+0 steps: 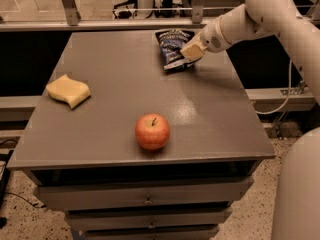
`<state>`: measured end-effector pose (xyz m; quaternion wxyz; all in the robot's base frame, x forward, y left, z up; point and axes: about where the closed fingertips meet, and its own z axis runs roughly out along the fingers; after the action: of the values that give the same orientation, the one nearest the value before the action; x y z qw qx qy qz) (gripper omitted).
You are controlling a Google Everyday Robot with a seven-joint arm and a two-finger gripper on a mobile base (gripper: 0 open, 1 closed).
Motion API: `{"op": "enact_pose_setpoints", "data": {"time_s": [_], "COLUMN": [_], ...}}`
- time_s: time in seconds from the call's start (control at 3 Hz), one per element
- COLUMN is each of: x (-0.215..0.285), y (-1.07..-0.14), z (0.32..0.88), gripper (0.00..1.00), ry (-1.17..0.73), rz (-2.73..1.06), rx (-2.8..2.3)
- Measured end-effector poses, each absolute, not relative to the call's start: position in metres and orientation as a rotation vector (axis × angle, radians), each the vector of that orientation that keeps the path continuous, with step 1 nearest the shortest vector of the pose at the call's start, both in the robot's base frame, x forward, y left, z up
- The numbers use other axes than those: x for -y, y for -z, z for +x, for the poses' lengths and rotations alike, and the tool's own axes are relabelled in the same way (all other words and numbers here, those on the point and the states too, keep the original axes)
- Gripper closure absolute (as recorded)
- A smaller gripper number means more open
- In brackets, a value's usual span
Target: Move blue chip bag near sponge
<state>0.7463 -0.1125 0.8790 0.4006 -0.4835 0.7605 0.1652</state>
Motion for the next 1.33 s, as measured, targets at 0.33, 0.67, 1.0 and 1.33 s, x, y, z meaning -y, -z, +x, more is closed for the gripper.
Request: {"op": "enact_pose_setpoints", "data": {"time_s": [0.33, 0.67, 1.0, 1.33], "x": [0.063, -0.007, -0.048, -0.080], "y": [-0.908, -0.929, -0.925, -0.914], "z": [0.712, 0.658, 0.623, 0.598], "gripper": [1.00, 1.00, 1.00, 1.00], "ry": [-0.532, -0.672, -0.724, -0.738], "rz": [-1.380, -1.603, -1.748, -1.851], "rx": [-1.789, -1.586, -1.463, -1.372]}}
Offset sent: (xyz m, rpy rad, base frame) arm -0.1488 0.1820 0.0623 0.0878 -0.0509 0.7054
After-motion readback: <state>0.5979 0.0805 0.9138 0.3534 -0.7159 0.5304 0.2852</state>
